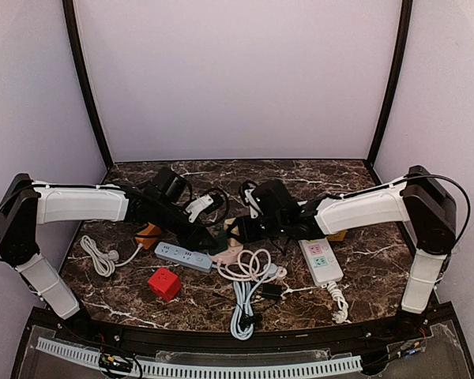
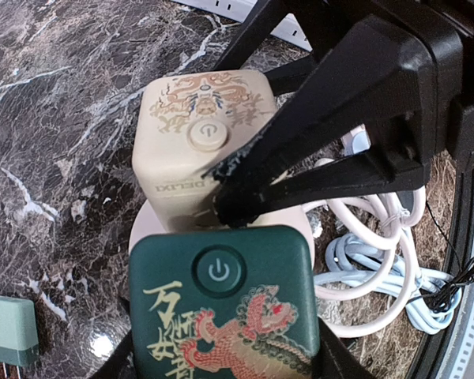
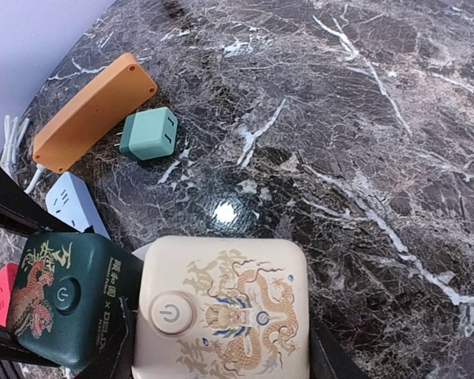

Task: Pull the plug off the socket
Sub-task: Remove the plug from the socket.

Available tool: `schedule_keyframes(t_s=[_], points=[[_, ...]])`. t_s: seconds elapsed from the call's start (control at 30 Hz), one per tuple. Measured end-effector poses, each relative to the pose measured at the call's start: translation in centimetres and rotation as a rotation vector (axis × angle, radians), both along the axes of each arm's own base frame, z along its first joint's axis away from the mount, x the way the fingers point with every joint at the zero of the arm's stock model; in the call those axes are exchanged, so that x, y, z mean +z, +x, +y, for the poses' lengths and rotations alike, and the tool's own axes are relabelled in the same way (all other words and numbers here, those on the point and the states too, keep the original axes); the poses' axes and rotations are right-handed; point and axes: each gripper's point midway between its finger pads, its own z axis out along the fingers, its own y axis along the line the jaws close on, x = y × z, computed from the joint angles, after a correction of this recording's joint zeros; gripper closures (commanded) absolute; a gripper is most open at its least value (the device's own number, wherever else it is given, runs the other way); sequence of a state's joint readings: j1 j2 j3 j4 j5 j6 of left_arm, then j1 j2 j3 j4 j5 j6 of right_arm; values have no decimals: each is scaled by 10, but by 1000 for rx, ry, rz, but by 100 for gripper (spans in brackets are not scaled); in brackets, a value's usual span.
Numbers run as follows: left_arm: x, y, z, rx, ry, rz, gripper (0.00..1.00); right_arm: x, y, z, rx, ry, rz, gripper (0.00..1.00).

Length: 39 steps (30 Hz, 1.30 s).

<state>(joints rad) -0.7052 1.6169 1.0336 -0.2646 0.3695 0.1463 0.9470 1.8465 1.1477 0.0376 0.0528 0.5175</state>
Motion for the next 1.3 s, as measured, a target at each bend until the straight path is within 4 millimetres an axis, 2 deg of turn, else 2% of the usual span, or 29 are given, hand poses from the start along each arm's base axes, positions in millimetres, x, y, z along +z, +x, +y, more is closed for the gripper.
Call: schedule_keyframes(t_s=[0.23,0.47,0.63,0.8,0.9,1.1,1.3], points=[[1,-1,5,0,-9,42,100,13,-16,11,27,-108,-192,100],[2,-4,9,-12,-61,120,99,24,-17,14,21,-158,-321,100],[1,-4,9,-14,-61,119,100,21,-12,9,-10,-136,-268,100],[-2,-3,-1,-22,10,8,99,9,-1,-5,-53,-62,-63,100],[-3,-3,-4,-24,41,-35,100,4,-1,-9,-59,-51,-3,100],[-1,-1,-3,-19,41,-33,99,4,-3,-7,-45,-42,-12,100],[-1,3,0,-12,-21,71,99,13,-14,0,1,-93,-148,100]])
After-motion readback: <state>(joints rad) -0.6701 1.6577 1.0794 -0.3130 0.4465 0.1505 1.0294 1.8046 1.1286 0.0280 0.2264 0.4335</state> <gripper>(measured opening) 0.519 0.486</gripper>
